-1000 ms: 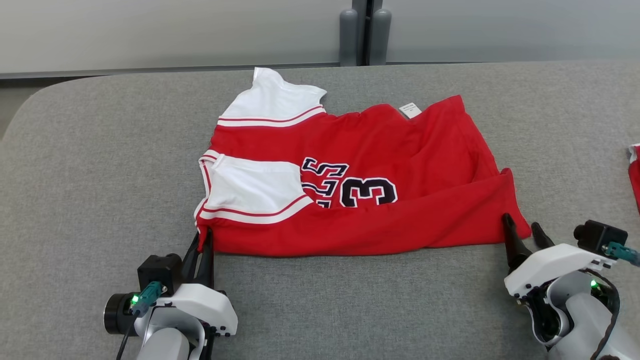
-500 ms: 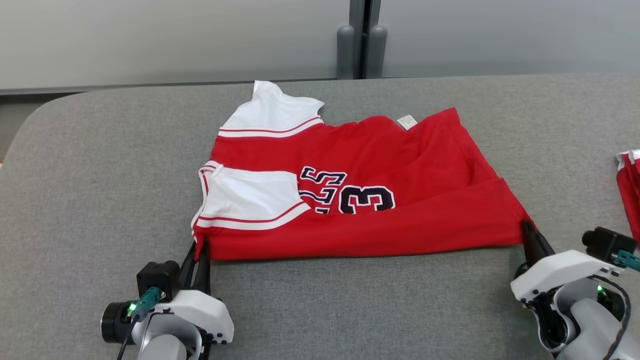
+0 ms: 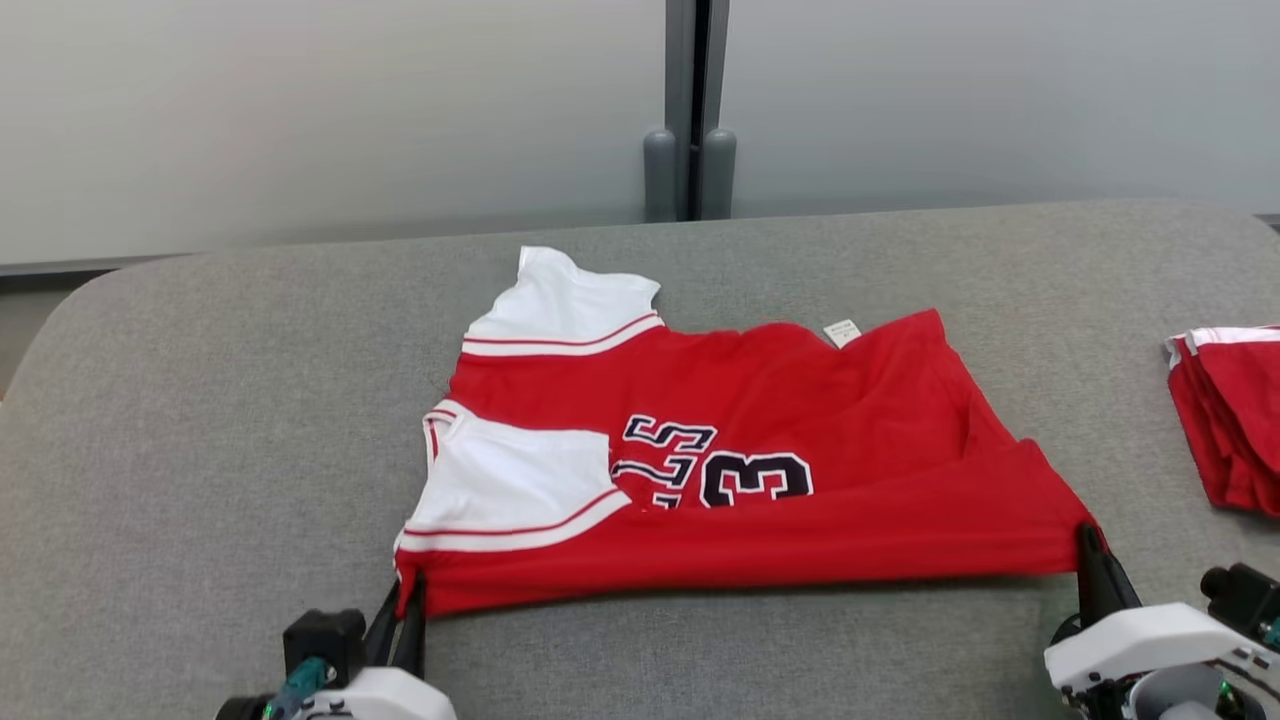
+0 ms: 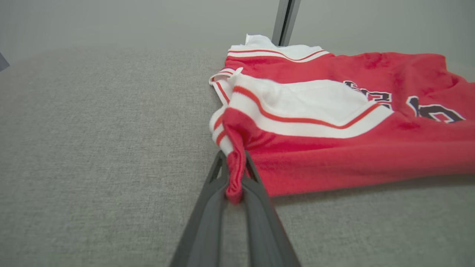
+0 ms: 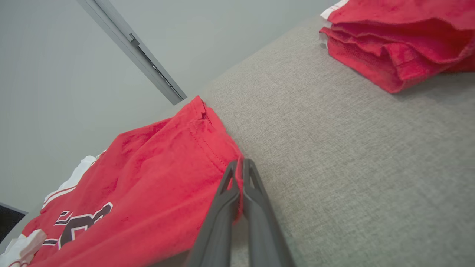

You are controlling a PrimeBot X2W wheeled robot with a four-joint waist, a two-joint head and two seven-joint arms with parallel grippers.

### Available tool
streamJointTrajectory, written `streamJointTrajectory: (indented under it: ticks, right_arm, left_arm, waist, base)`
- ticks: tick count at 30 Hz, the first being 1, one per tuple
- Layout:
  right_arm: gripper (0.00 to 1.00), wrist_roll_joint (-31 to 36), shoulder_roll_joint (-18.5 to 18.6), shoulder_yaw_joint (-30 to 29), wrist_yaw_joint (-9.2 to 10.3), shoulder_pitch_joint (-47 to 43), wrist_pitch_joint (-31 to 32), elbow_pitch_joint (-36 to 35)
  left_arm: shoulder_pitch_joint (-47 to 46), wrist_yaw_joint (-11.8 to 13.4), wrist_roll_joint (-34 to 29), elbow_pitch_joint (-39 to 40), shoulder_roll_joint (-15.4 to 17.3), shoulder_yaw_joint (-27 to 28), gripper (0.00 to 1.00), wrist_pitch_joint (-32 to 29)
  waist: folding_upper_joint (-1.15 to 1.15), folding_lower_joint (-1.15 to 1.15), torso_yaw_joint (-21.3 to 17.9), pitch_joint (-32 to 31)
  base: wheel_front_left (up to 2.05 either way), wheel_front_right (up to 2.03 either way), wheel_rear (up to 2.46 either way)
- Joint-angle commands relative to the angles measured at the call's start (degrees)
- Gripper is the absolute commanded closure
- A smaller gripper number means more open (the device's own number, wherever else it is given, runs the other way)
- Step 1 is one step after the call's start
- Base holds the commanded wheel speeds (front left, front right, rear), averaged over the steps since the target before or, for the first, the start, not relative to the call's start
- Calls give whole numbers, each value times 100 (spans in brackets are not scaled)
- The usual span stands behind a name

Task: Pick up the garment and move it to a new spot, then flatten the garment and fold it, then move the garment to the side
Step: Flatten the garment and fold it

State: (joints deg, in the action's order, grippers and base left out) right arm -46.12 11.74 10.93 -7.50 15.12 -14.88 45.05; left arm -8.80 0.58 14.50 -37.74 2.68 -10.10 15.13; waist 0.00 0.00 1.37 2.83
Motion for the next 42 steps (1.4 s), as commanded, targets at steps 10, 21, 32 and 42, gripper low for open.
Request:
streamJointTrajectory:
  ticks: [10, 21, 32, 42]
  right_arm:
    - [64, 295, -154, -339, 2, -588, -35, -408]
    - [0, 717, 25, -274, 0, -607, -34, -1552]
    - [0, 2019, 10, -279, 1, -877, -25, -3325]
    - [0, 2261, -35, -172, 1, -317, -26, -3320]
  left_arm:
    - [600, -97, 115, 240, 43, 4, 100, -1]
    - [448, -46, 347, 1196, 37, 140, 0, 0]
    - [360, -309, 449, 3162, 33, 387, 0, -2]
    - [-953, -408, -182, 1821, 127, 56, 0, -3]
  waist:
    - [0, 0, -104, -167]
    - [0, 0, -84, -95]
    - [0, 0, -140, 160]
    - [0, 0, -436, 888]
  base:
    - [0, 0, 0]
    - [0, 0, 0]
    - [0, 0, 0]
    - [0, 0, 0]
